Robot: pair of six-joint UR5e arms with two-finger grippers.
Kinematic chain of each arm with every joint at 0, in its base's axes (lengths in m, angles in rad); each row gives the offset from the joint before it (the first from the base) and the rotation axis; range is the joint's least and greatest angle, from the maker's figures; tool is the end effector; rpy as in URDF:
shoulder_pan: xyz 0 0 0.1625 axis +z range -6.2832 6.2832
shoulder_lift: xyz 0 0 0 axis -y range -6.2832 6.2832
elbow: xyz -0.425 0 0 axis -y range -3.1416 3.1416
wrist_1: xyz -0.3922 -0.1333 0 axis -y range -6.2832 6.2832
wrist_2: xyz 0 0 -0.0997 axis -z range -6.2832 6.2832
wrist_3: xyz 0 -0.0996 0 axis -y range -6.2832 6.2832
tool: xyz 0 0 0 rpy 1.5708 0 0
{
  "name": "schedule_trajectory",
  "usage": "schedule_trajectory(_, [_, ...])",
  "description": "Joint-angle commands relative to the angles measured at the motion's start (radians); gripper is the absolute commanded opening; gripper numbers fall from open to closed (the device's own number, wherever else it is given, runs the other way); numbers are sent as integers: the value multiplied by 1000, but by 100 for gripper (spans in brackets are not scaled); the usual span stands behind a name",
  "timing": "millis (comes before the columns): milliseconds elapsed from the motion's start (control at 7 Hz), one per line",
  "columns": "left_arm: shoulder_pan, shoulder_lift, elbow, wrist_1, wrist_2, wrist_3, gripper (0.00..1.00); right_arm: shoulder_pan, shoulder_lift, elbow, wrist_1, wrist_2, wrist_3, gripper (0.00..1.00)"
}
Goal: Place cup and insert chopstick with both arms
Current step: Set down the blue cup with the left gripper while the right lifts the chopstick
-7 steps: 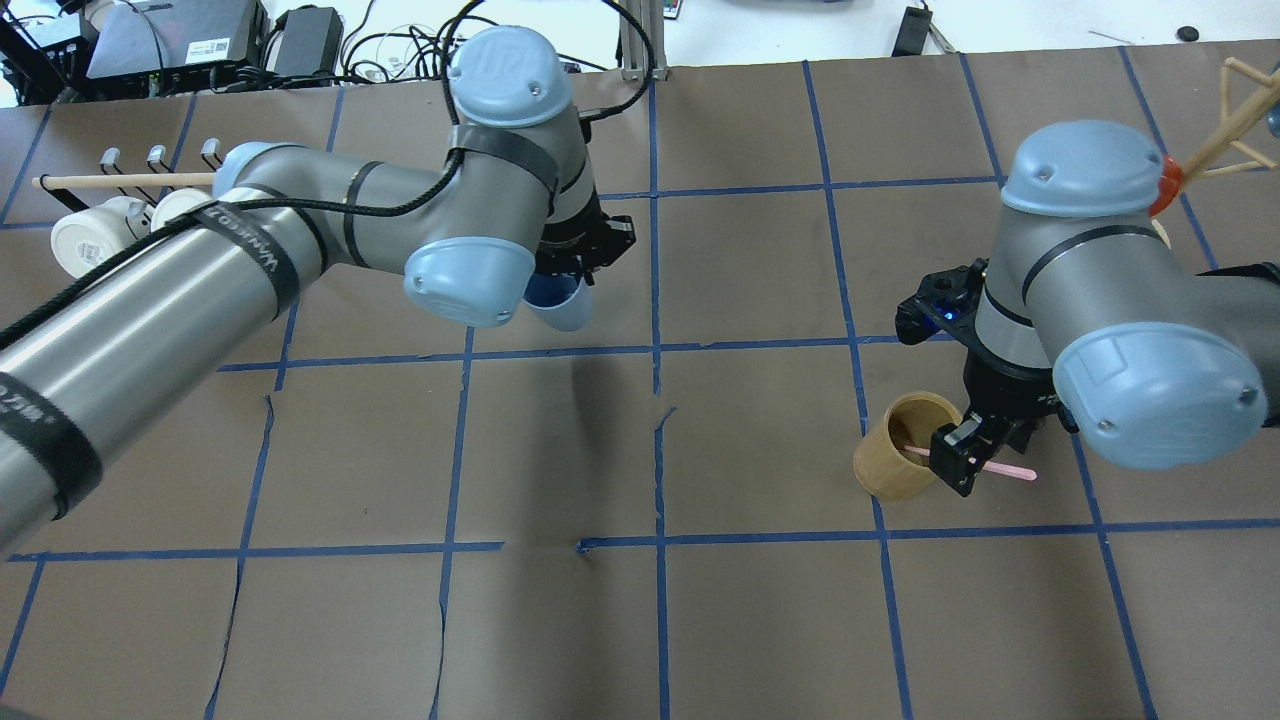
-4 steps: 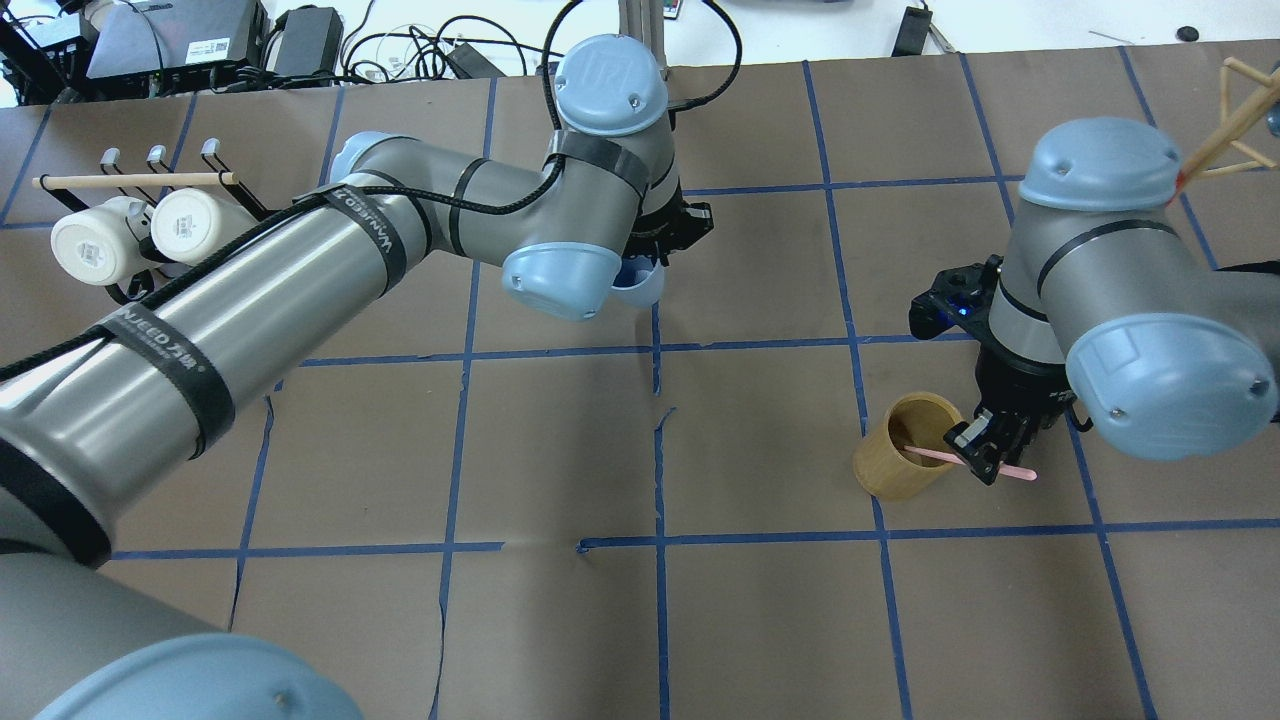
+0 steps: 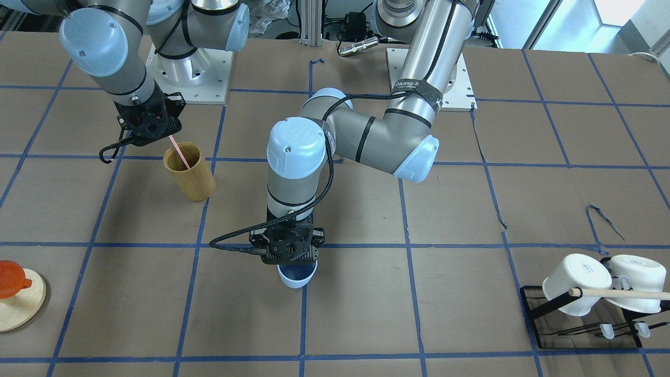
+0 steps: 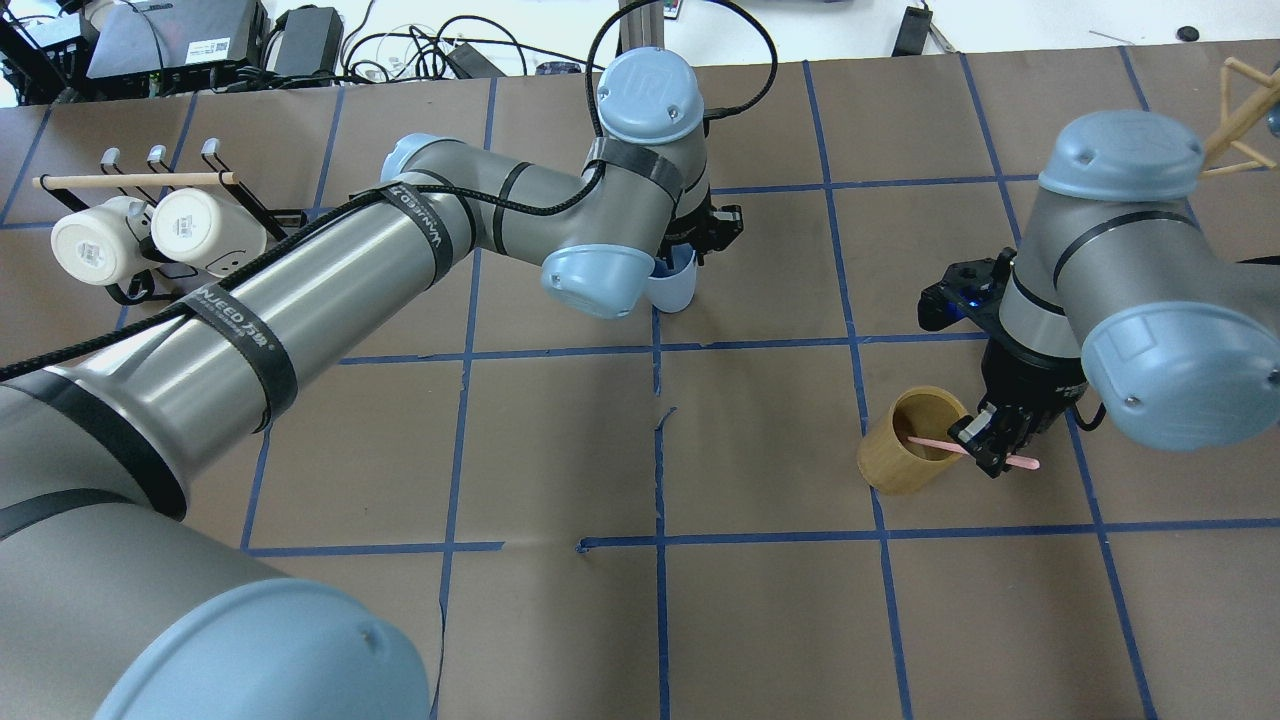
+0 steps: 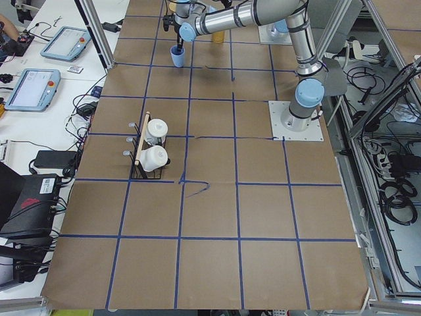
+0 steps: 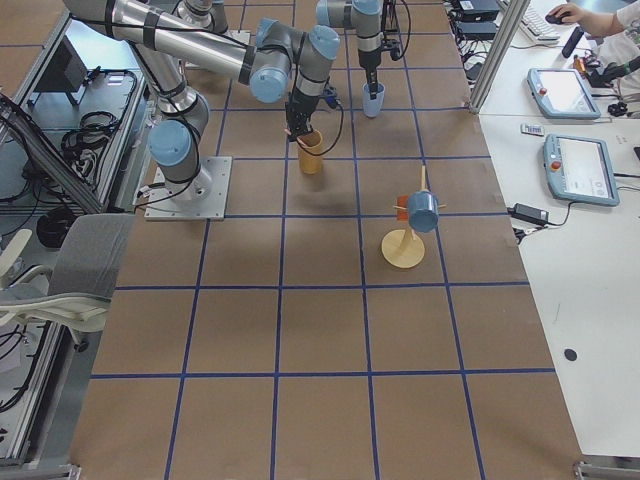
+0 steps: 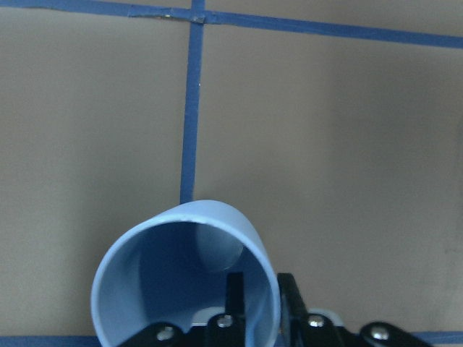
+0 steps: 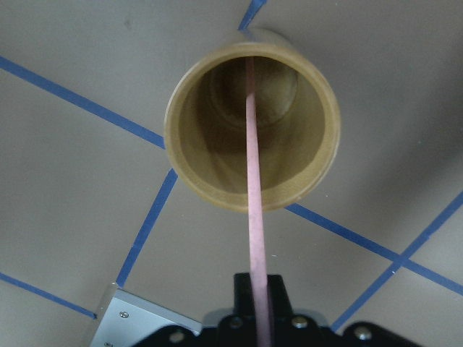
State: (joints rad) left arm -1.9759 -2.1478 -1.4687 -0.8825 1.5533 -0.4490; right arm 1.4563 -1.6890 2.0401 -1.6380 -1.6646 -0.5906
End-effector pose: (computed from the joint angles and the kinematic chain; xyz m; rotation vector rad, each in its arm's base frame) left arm -0.3997 -0.5894 0.2631 0.0635 -3.0235 0.2839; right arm 0.0790 -0.3977 0.3265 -0.7503 3.0040 0.4654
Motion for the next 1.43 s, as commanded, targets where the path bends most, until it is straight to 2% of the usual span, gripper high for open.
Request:
schedule_trajectory(0, [6,0,45,-3,5,9,100,1,-4,-17,3,32,9,0])
schedule_trajectory(143, [38,21,89,-27,1,10,100,1,0,-62,36,32,9,0])
schedule_trajectory(429, [97,87,178,-225,-25,82,100,1,28,-171,136,26,9,0])
schedule_trajectory(714, [118,230,165,-434,-39,85,100,1,42,-268,219,23,9,0])
schedule_trajectory(857, [127,300,142,-566,-42,133,100,1,43,-302,265,23,9,0])
schedule_trajectory(1143, [131,457,-46,-595,-29,139,100,1,37,-333,335,31,12,0])
schedule_trajectory(1286, [155,521,-108,-593,-30,145,100,1,41,-400,421,28,15,0])
